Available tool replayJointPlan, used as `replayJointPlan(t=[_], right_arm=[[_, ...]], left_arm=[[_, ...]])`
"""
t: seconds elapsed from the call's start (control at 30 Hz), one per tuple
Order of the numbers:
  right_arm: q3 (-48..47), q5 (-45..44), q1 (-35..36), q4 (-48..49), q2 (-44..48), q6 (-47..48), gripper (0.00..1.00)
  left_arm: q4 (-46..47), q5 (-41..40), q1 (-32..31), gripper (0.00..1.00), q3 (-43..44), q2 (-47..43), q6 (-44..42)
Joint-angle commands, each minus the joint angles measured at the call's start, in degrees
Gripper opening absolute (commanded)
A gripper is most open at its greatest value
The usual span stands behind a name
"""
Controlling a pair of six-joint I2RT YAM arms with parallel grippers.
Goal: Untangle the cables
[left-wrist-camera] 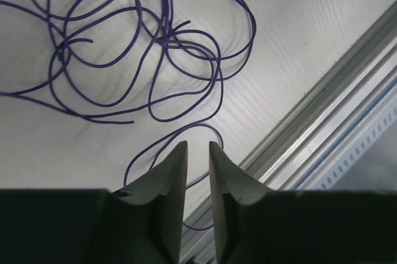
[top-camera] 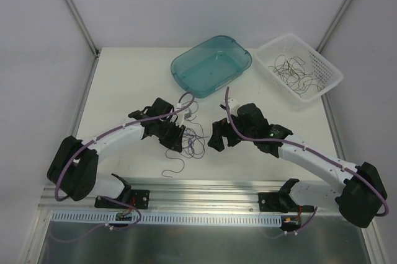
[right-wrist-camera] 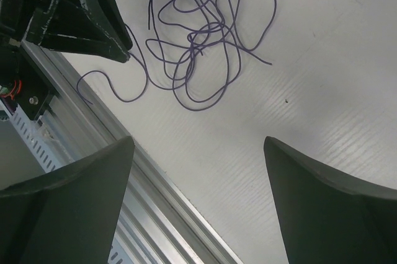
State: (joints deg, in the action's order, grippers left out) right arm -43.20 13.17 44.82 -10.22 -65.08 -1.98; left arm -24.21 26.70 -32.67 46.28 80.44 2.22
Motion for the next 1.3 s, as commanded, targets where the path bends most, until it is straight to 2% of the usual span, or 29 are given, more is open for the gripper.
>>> replayJointPlan(t=[0.0, 0.03, 0.1, 0.23, 0.33, 0.43, 0.67, 0.77, 0.8, 0.9, 0.93, 1.03, 1.27], right_arm=[[-0.7, 1.6, 1.1, 3.5, -0.3, -0.8, 0.9], [-1.1, 1.5, 1.4, 3.3, -0.5, -0.6, 0.9], [-1.4, 1.4, 1.8, 3.2, -0.8, 0.0, 0.9], [-1.4, 1.3, 2.5, 3.5, -1.3, 0.0, 0.9], [-1.2, 1.4, 3.0, 3.7, -1.5, 0.2, 0.9], [-1.4, 1.5, 3.4, 4.1, -2.3, 0.3, 0.9], [-1.4, 0.0, 4.3, 7.8, -5.9, -2.4, 0.9], [-2.2, -1.2, 4.8, 10.0, -8.7, -3.5, 0.91], [-2.8, -1.6, 5.0, 10.0, -9.6, -3.5, 0.92], [-5.6, -4.1, 5.8, 10.0, -13.3, -3.9, 0.94], [-6.3, -5.7, 6.5, 10.0, -14.5, -4.1, 0.95], [-9.8, -9.3, 7.3, 10.0, -18.8, -5.2, 0.97], [-17.1, -16.9, 9.2, 8.0, -29.4, -6.7, 0.97]], left_arm=[[0.3, -7.3, -0.4, 0.23, -2.2, -6.4, 3.3], [0.4, -12.7, -0.4, 0.26, -2.6, -8.4, 4.1], [0.4, -15.8, 0.1, 0.33, -3.6, -9.6, 6.3], [0.4, -16.8, 0.8, 0.65, -5.4, -9.3, 10.5], [0.5, -19.0, 0.8, 0.7, -7.0, -7.8, 15.5], [1.4, -21.3, 0.7, 0.7, -8.1, -8.0, 18.6], [4.9, -17.1, 0.5, 0.59, -9.2, -6.9, 18.7], [5.6, -16.2, 0.1, 0.49, -9.7, -6.1, 19.2], [5.7, -16.0, 0.1, 0.41, -10.0, -6.0, 19.6], [6.0, -15.3, -0.4, 0.27, -10.6, -7.0, 20.3], [6.0, -15.0, -0.5, 0.16, -10.9, -7.4, 20.4], [6.1, -14.1, -0.5, 0.0, -11.9, -9.7, 21.2], [6.0, -12.8, -0.6, 0.0, -13.9, -17.2, 23.3]])
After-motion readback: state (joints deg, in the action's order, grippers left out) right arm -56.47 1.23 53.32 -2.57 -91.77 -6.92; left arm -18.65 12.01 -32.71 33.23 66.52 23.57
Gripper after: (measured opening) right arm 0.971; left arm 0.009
